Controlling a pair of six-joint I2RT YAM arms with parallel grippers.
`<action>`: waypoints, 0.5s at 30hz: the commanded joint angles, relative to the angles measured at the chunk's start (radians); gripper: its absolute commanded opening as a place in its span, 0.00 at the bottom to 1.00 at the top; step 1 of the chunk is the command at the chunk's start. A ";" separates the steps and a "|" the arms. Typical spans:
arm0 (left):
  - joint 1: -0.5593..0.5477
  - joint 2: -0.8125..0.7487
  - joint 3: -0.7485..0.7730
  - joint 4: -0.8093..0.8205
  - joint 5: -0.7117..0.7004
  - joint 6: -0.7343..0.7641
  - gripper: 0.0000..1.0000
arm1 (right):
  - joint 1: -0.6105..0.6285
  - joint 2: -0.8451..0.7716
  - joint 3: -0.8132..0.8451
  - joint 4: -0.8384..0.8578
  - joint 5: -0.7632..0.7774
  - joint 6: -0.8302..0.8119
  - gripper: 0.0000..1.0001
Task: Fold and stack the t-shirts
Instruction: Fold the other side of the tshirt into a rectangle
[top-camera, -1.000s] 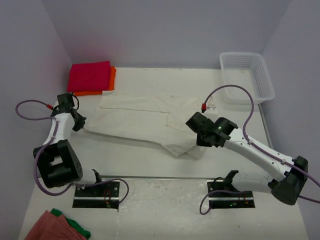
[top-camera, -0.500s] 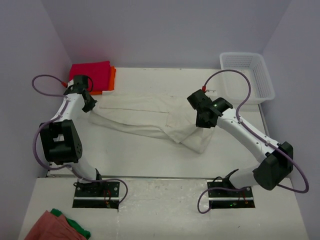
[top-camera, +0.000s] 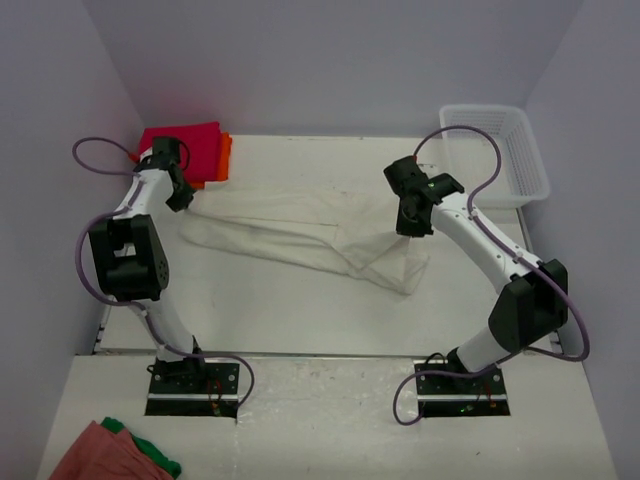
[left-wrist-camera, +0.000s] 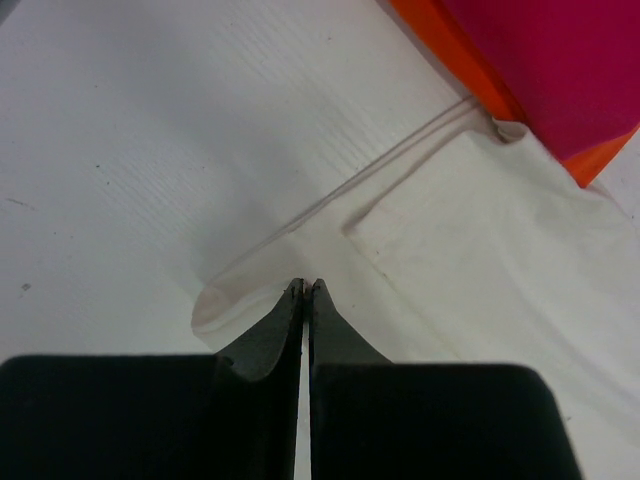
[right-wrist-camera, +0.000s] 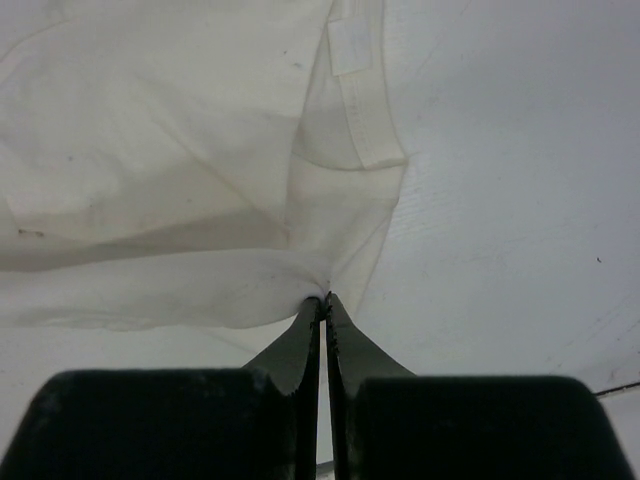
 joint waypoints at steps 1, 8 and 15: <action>-0.009 0.036 0.071 0.003 -0.025 -0.021 0.00 | -0.025 0.027 0.057 0.020 -0.013 -0.047 0.00; -0.031 0.105 0.113 0.012 -0.033 -0.043 0.00 | -0.083 0.084 0.089 0.050 -0.041 -0.082 0.00; -0.037 0.164 0.179 0.013 -0.039 -0.046 0.00 | -0.113 0.176 0.147 0.062 -0.072 -0.099 0.00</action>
